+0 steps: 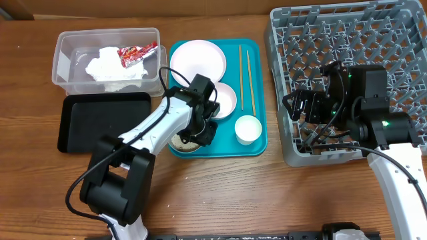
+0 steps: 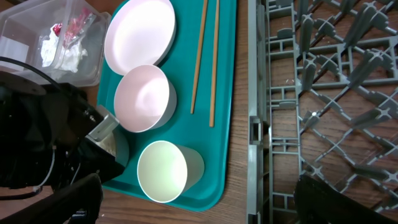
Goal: Sort waste into correct bins and load items into the dishwasher
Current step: 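Grasp the white bowl of rice with the left gripper, then tip the bowl with left gripper, pouring rice onto the black tray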
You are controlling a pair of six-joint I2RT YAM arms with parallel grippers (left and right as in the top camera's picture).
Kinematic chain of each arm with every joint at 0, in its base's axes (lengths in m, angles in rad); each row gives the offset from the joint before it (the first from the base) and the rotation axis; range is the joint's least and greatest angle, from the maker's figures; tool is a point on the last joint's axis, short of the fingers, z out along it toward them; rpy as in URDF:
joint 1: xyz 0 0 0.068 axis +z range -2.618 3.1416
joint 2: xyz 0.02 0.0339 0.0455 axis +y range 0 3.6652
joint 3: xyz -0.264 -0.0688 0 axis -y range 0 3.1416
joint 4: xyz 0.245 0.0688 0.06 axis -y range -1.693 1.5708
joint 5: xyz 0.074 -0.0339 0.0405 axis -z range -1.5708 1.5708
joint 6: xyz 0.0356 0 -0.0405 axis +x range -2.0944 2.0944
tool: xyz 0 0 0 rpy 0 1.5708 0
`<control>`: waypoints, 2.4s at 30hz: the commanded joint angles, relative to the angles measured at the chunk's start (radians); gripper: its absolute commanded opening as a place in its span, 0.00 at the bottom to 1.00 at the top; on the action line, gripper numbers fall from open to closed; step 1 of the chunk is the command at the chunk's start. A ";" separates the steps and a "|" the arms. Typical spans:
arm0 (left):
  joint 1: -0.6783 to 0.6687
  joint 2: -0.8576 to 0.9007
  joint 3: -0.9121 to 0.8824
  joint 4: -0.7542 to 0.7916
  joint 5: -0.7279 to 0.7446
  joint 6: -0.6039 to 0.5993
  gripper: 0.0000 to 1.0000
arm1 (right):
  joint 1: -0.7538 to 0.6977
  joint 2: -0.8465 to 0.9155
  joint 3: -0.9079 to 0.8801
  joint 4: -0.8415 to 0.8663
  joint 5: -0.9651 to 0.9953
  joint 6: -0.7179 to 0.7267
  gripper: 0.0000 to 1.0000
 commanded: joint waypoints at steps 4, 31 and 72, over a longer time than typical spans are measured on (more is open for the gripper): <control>-0.004 0.006 -0.001 0.005 -0.014 -0.007 0.04 | 0.006 0.000 0.025 0.005 0.002 0.001 1.00; 0.547 -0.146 0.355 -0.485 0.311 0.314 0.04 | 0.006 0.000 0.025 0.042 0.002 0.000 1.00; 1.131 0.012 -0.091 0.101 1.402 0.165 0.04 | 0.006 0.000 0.025 0.022 0.002 0.000 1.00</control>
